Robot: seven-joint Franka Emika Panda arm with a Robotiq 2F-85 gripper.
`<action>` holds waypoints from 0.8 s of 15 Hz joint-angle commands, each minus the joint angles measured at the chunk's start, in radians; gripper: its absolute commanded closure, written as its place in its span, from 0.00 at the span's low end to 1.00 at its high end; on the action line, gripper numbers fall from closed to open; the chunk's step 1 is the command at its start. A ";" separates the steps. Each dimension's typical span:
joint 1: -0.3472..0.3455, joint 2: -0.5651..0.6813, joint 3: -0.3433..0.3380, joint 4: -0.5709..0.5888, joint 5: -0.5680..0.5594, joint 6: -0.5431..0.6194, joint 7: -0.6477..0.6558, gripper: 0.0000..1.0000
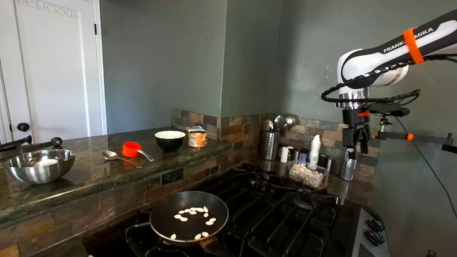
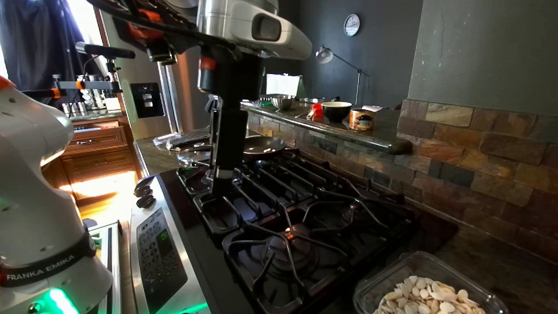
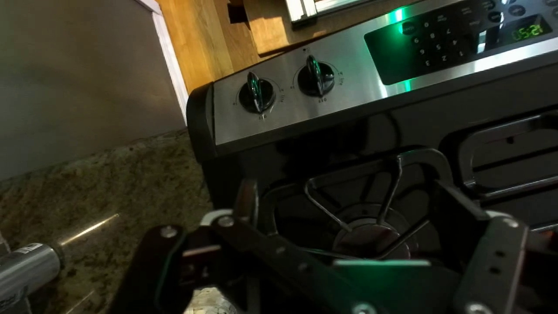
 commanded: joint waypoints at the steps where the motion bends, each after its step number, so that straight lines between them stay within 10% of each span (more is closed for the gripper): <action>1: -0.017 0.031 -0.010 0.024 0.015 0.013 0.046 0.00; 12: -0.062 0.273 -0.152 0.112 0.203 0.606 0.088 0.00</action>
